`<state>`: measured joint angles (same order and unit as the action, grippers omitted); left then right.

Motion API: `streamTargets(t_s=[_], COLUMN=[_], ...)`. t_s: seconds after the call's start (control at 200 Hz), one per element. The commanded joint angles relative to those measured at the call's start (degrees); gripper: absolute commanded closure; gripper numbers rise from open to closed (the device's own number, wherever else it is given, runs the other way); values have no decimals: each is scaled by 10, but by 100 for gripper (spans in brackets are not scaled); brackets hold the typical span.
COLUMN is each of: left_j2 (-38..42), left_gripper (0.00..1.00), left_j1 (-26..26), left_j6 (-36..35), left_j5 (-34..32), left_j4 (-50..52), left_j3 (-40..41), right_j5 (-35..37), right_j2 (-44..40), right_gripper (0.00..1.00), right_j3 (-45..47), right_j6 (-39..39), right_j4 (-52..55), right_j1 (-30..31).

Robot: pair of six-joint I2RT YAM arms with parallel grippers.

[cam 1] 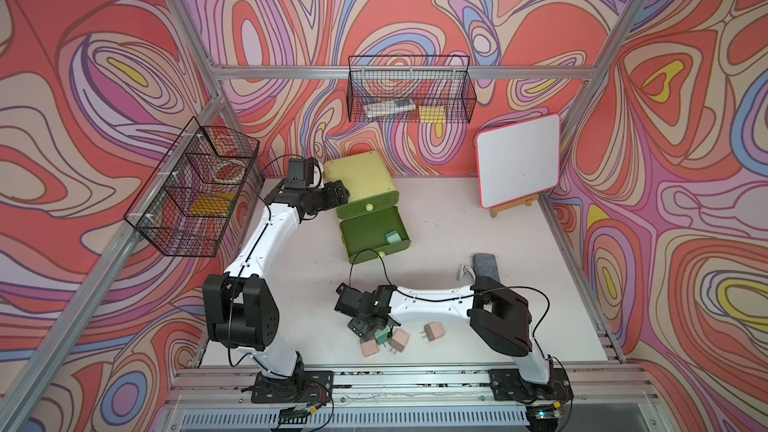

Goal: Place the plugs into the drawer by color
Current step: Pick up the plug from the center of the board.

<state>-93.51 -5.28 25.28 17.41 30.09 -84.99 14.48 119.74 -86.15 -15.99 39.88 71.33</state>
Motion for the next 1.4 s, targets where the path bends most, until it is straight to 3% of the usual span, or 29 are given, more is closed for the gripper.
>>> streamTargets(t_s=[0.0, 0.23, 0.33, 0.641, 1.242, 1.392], left_j2=[15, 16, 17, 12, 10, 13], left_gripper=[15, 14, 14, 14, 14, 14], left_j1=[-2, -2, -2, -2, -2, -2], left_j6=[-3, -1, 0, 2, 2, 3], left_j5=[5, 6, 5, 12, 10, 8], left_j4=[5, 3, 3, 1, 1, 0], left_j3=[10, 10, 10, 8, 9, 9], right_j5=[30, -58, -41, -43, -10, -21], right_j2=[-28, -44, 7, 69, 27, 27], right_gripper=[22, 31, 31, 28, 23, 27], right_j3=[10, -8, -63, -118, -75, -64], right_j6=[-12, -110, -144, -142, -147, -152], right_j4=[21, -28, 25, 66, 38, 29], right_j1=[-1, -1, 0, -4, -7, -8])
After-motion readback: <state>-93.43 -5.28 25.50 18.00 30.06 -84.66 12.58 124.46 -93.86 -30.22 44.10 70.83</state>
